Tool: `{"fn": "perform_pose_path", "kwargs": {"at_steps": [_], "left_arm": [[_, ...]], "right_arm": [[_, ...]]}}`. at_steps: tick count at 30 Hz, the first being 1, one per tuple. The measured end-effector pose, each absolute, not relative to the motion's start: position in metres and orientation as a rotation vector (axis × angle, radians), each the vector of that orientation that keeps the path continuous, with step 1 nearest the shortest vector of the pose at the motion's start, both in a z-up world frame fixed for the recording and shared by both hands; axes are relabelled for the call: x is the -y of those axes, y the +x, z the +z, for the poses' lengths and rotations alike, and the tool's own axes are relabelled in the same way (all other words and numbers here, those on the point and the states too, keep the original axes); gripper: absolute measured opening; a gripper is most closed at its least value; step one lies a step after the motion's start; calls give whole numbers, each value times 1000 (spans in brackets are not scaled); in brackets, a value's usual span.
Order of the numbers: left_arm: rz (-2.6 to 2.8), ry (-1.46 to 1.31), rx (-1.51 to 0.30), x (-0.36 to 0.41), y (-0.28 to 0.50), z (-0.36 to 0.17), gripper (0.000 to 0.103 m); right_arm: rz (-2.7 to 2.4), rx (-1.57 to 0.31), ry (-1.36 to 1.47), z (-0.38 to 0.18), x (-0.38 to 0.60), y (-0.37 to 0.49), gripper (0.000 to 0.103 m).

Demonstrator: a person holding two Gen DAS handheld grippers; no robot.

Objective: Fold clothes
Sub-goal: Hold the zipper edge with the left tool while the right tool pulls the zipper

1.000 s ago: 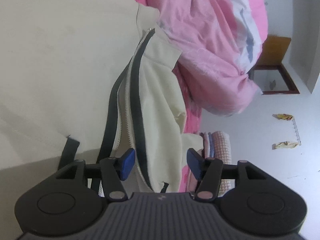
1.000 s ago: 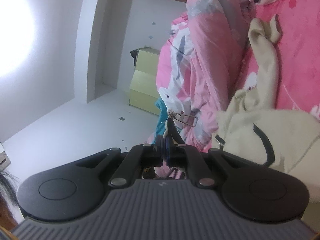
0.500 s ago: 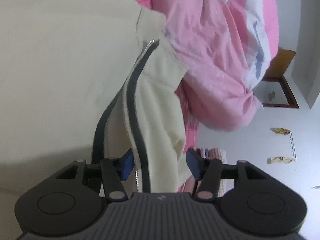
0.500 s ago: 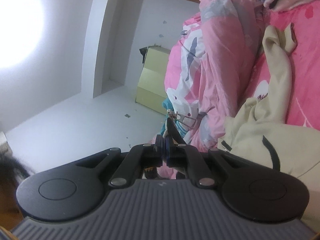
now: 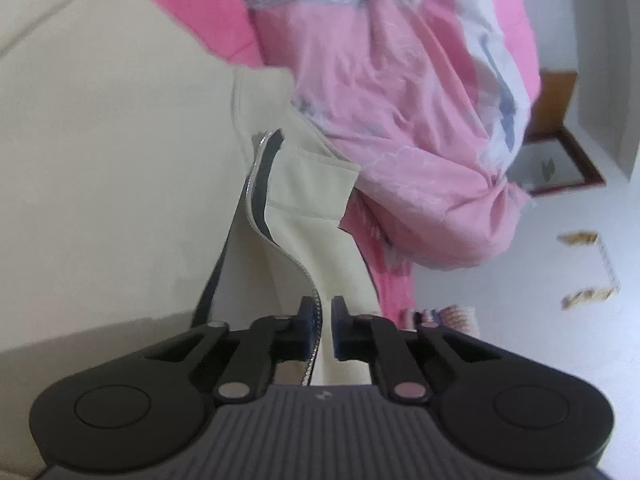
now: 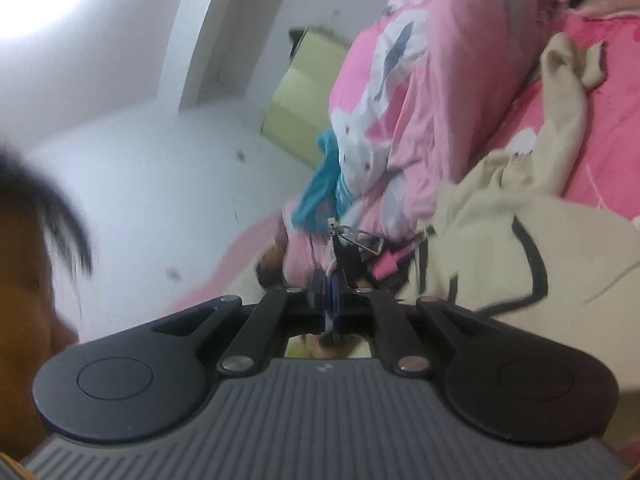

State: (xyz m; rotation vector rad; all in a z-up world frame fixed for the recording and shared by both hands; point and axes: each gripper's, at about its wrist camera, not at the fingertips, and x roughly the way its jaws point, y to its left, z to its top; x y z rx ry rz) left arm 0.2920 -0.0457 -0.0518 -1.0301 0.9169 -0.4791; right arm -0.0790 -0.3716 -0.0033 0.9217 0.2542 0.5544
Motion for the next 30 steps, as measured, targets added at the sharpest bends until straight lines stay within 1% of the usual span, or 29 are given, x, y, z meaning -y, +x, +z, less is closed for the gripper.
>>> {"fn": "perform_pose_path", "kwargs": {"at_steps": [3,5,7,10,12,14,17,19,22,23,24,30], "left_arm": [[-434,-840,-900,49,284,-42,4],[-404,-730,-897,51,279,-40,4],[-382,-706,-911,48,278,-48,4],[-360,-749,-933,38,280,-59,4],[-363,-756,-920,35,279,-59,4],[-374,-735,-899,36,278,-55,4],[-377,-695,-915,42,279,-58,4],[-383,-696,-955,43,282,-64,6],[-386,-758,-990,32,275,-66,16],[-378,-763,-987,27,271,-63,26],[-370,-768,-984,23,266,-60,31],[-393,-761,-886,-5,214,-15,32]], "right_arm": [[579,-346,816,-5,350,-83,1],[577,-446,710,-10,329,-83,1],[562,-551,600,-18,307,-83,1],[526,-655,420,-29,274,-87,1],[515,-664,349,-29,264,-92,1],[501,-631,305,-23,262,-99,1],[477,-638,259,-27,261,-100,1],[454,-659,239,-34,259,-99,1],[445,-648,218,-32,260,-106,1],[442,-642,207,-31,259,-109,1],[438,-635,196,-29,258,-111,1],[411,-631,55,-34,243,-117,1]]}}
